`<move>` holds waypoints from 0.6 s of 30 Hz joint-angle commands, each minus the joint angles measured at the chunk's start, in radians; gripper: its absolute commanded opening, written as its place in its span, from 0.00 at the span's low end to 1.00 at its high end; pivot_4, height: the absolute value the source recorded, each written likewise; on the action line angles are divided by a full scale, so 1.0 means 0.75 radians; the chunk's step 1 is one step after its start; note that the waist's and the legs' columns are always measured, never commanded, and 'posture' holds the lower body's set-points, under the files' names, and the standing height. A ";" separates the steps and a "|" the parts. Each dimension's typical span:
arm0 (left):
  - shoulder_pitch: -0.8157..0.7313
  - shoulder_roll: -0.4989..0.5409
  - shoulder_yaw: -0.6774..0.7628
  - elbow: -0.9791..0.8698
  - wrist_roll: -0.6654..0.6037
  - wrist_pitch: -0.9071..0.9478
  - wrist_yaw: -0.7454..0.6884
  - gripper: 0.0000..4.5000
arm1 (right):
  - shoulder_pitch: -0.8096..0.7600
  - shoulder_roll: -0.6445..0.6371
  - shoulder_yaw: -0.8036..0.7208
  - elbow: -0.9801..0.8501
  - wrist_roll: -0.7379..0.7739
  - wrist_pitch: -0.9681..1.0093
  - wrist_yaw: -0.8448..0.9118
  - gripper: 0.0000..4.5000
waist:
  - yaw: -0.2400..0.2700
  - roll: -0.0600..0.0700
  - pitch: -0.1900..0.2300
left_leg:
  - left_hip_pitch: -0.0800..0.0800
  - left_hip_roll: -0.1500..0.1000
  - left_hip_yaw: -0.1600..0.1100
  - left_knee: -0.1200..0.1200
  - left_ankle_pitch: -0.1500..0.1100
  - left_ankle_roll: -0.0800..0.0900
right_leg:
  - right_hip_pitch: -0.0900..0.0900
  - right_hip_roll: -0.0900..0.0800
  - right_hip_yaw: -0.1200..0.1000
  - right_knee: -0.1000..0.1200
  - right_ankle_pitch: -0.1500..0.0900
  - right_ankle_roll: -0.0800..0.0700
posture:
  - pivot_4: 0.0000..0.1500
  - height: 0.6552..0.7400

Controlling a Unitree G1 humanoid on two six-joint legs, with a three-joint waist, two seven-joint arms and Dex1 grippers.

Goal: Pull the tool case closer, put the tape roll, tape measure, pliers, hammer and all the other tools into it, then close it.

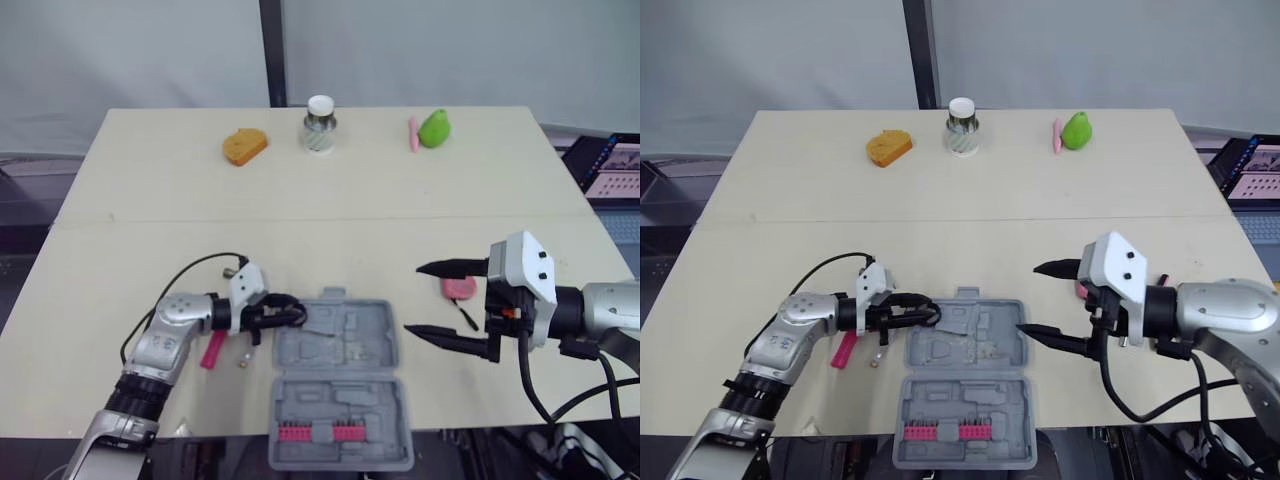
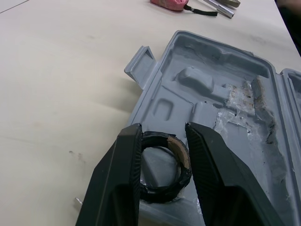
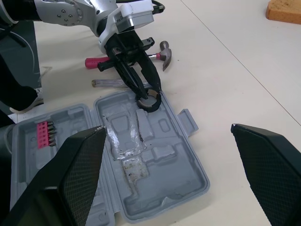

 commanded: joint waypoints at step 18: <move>-0.023 0.009 -0.099 0.105 0.236 -0.197 0.081 0.35 | -0.003 0.007 -0.012 -0.026 0.003 -0.024 -0.012 1.00 | 0.001 0.000 0.000 | 0.000 0.000 0.000 0.000 0.000 0.000 | 0.000 0.000 0.000 0.000 0.000 0.000 | 1.00 1.00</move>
